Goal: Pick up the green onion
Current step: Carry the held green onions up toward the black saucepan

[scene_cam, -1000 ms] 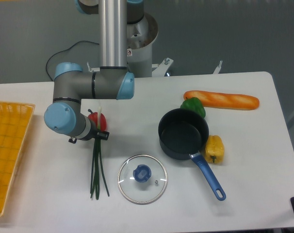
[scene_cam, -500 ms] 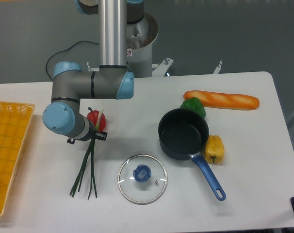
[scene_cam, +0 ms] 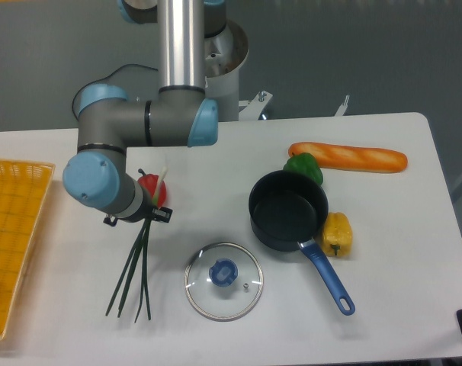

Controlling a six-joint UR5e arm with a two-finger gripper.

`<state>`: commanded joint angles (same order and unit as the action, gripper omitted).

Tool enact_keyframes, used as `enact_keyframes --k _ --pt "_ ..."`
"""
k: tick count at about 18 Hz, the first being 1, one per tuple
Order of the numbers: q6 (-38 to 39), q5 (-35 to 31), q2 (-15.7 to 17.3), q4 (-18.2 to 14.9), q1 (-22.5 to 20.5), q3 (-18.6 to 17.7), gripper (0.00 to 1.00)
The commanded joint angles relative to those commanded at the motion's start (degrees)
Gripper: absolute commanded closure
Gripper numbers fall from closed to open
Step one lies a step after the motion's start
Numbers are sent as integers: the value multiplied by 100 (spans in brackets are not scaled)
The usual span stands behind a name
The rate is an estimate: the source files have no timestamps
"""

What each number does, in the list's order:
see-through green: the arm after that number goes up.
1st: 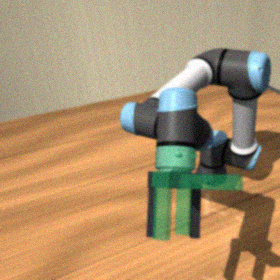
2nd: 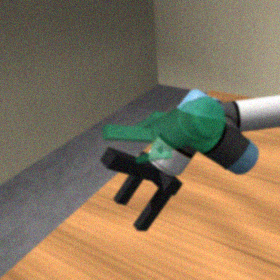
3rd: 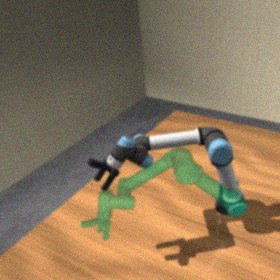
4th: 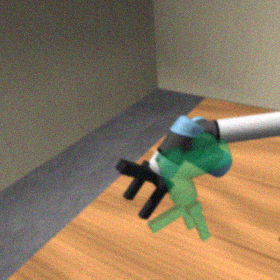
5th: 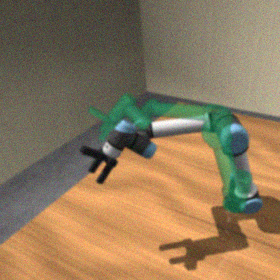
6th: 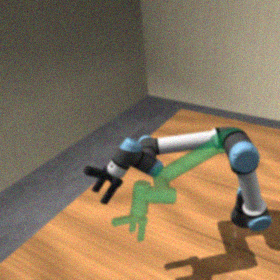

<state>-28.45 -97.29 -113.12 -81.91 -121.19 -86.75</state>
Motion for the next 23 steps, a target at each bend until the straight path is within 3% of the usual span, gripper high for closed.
enact_keyframes --k 13,23 --pt "-2391 -9 606 -36 -1186 71 84" --pt "-3675 -44 686 -36 -1934 -79 83"
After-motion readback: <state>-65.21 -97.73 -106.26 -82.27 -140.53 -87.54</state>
